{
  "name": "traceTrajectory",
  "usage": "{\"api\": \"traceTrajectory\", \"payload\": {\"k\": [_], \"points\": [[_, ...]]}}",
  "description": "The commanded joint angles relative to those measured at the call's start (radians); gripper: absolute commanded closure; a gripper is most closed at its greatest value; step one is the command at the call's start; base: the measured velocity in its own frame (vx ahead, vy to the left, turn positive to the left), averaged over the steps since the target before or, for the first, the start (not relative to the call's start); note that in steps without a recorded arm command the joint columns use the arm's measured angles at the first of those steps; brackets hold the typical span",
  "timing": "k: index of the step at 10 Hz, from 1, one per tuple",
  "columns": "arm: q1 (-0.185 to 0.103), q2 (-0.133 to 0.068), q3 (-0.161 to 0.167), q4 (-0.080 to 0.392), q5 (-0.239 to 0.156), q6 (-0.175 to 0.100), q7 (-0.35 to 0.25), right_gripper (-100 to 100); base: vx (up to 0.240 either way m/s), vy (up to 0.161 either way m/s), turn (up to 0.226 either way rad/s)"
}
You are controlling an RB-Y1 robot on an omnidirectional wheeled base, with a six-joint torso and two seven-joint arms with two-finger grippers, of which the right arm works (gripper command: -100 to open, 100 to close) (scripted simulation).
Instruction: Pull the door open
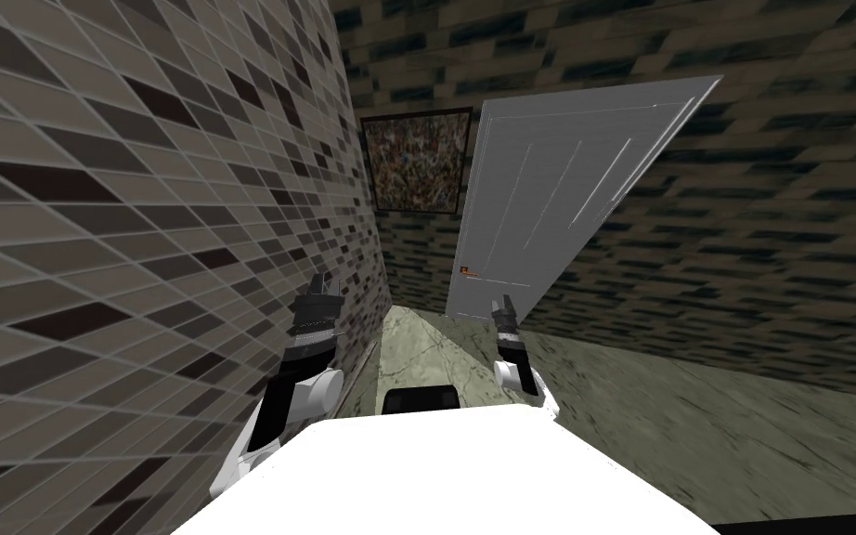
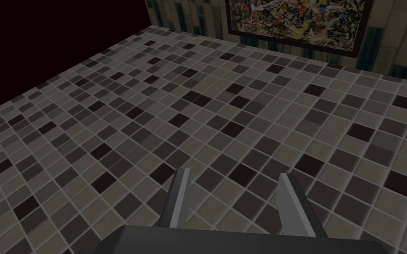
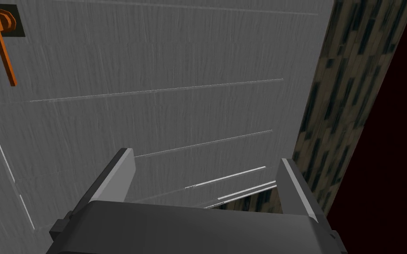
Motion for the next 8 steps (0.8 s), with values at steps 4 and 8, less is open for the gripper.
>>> {"api": "traceTrajectory", "payload": {"k": [4,8], "points": [[-0.037,-0.017,-0.014,0.118,-0.017,-0.019,0.000,-100,0.084,-0.012,0.054],[-0.072,-0.034,-0.027,0.223,-0.033,-0.038,-0.002,-100,0.086,-0.014,0.063]]}}
